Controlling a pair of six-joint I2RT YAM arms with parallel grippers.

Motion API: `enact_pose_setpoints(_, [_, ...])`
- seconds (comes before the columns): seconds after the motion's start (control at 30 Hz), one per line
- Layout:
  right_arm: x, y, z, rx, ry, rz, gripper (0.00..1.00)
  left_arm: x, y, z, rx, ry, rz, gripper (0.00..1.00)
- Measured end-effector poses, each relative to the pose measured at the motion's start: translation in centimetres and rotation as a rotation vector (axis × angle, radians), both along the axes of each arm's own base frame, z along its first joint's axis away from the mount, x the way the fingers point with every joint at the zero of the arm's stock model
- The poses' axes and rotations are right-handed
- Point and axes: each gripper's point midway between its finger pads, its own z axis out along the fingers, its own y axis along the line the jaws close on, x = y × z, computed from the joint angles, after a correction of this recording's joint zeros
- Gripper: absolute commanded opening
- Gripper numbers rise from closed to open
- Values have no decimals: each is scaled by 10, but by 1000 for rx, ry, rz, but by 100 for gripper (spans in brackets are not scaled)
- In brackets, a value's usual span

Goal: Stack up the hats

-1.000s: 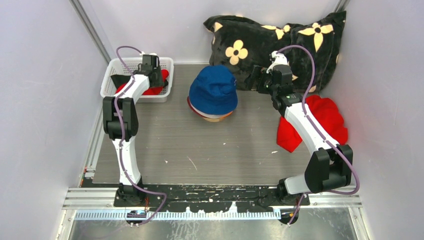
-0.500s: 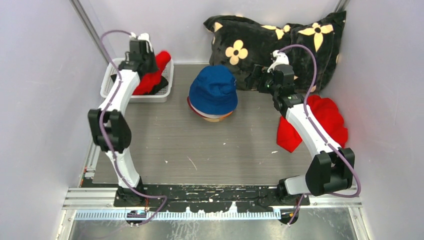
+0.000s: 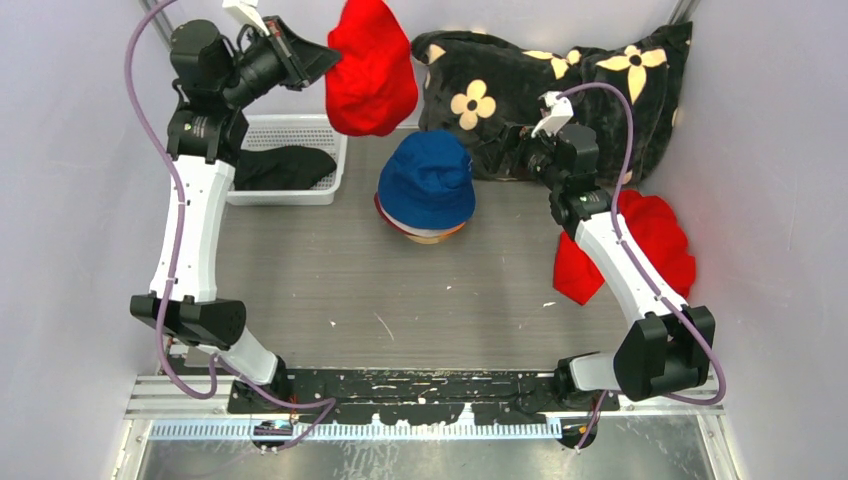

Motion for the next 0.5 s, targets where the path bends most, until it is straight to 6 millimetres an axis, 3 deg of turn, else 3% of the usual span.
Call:
enact_pose_setpoints(0.33, [-20,36,44,108,-101,231,96,-35,-59,-16,-52,120,-267,0])
enact_pose_setpoints(0.5, [-33,51,68,174,-153,340,96,-50,-74,-21,-61,154,-319,0])
